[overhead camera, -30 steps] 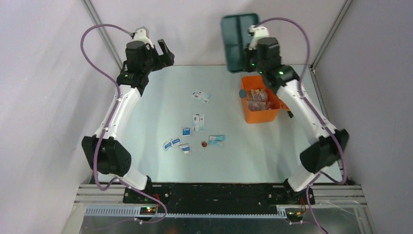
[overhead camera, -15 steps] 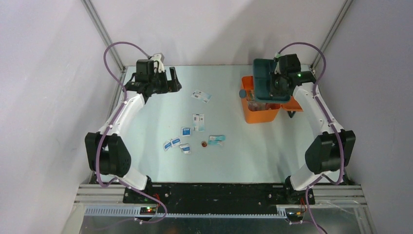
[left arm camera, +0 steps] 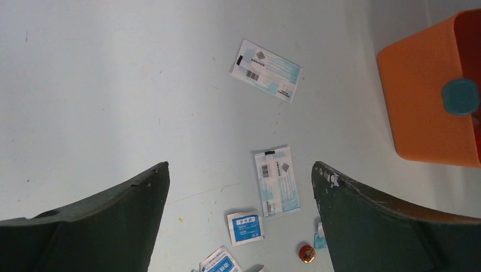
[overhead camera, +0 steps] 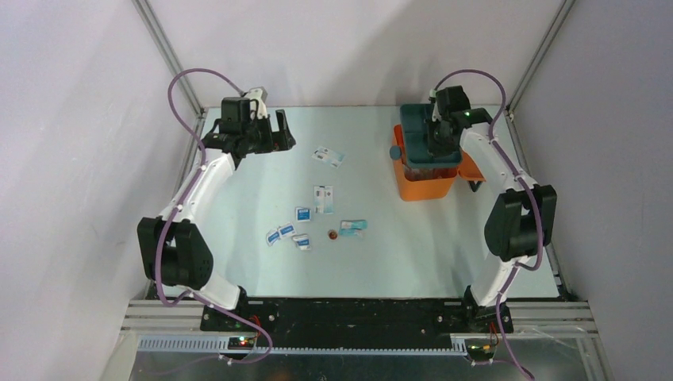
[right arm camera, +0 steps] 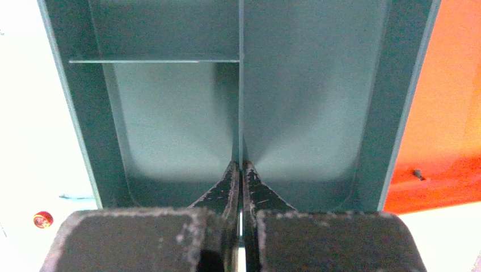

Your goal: Organize the medicine kit

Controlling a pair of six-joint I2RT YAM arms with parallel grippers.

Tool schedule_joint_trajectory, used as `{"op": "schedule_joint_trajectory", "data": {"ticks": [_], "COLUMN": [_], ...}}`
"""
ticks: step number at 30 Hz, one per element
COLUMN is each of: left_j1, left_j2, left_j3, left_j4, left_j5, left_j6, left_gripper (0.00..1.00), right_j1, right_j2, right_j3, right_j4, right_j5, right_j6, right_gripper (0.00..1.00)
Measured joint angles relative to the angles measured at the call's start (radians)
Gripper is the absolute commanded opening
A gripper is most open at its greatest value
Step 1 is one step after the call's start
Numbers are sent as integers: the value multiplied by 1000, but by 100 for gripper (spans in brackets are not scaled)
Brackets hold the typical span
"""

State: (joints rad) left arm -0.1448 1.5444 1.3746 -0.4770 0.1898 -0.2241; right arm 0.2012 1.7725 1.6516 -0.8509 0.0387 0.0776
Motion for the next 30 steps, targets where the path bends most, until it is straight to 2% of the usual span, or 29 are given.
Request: {"op": "schedule_joint_trajectory", "data": {"ticks": [11, 30], "left_j1": [0, 0], "left_j2": [-2, -6], "left_j3": [-1, -6], "left_j4": [1, 4], "left_j5": [-2, -4], "left_j6": [0, -1], "left_gripper": [100, 100], "right_j1": [1, 15], "right_j2": [63, 64], "right_j3": [22, -23], "right_j4": [8, -8], "right_j5": [-2, -15], "right_j6": [-26, -52], "right_gripper": [0, 0]}}
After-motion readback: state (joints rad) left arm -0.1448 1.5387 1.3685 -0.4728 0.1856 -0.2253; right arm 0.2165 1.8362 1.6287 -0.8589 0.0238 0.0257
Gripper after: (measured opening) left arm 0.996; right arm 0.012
